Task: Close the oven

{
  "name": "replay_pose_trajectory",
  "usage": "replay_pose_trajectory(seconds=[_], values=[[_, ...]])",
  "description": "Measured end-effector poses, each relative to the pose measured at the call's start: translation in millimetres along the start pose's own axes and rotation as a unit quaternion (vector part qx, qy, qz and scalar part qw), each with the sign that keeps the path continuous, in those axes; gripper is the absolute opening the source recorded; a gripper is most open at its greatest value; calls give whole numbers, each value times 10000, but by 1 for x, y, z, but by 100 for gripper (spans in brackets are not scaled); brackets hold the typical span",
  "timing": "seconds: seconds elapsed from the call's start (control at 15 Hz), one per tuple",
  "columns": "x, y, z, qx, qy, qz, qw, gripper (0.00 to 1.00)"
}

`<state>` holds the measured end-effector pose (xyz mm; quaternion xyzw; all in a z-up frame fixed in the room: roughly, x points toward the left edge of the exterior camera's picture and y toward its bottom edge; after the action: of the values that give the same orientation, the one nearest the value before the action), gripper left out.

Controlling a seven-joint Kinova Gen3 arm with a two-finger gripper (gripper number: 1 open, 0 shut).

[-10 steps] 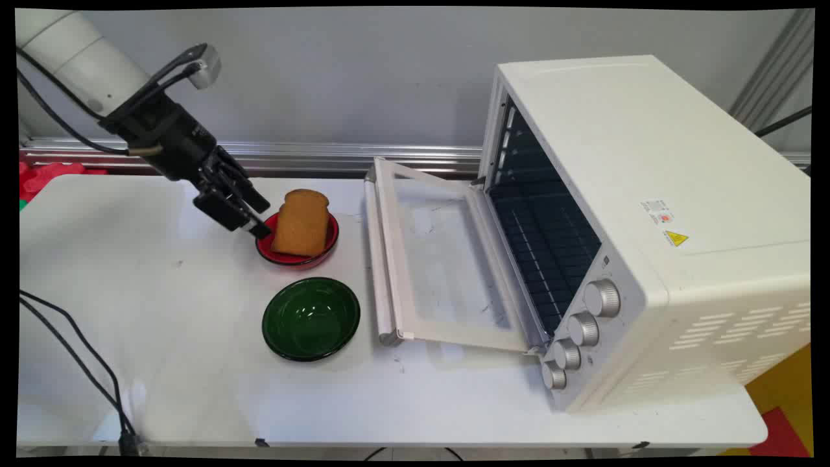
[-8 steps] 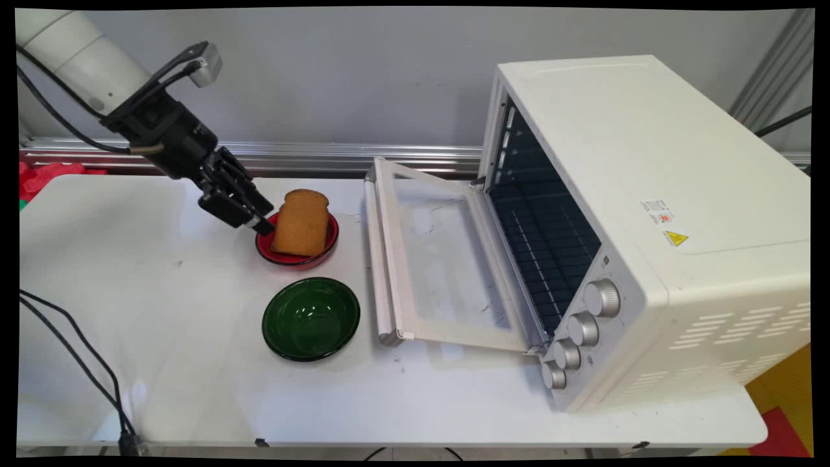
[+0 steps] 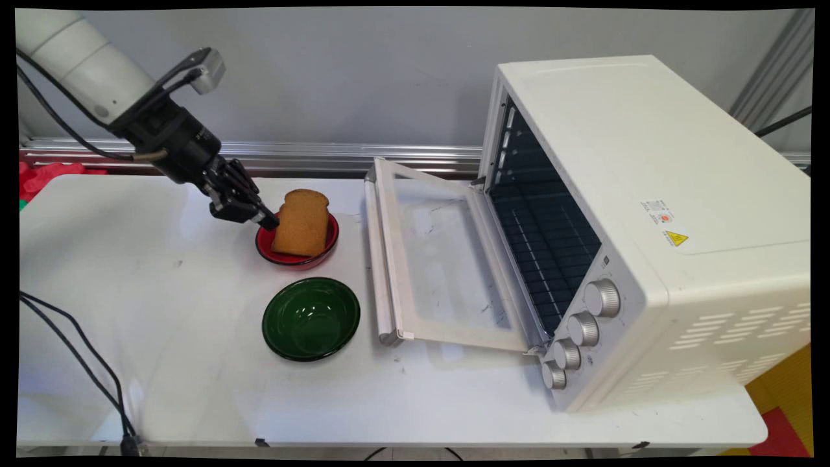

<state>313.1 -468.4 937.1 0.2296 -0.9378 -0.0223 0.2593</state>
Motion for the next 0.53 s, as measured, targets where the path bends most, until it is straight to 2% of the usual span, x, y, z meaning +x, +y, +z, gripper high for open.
replay_pose_trajectory(seconds=[0.53], values=[[-13,-9,65,161,285,358,9988,0]])
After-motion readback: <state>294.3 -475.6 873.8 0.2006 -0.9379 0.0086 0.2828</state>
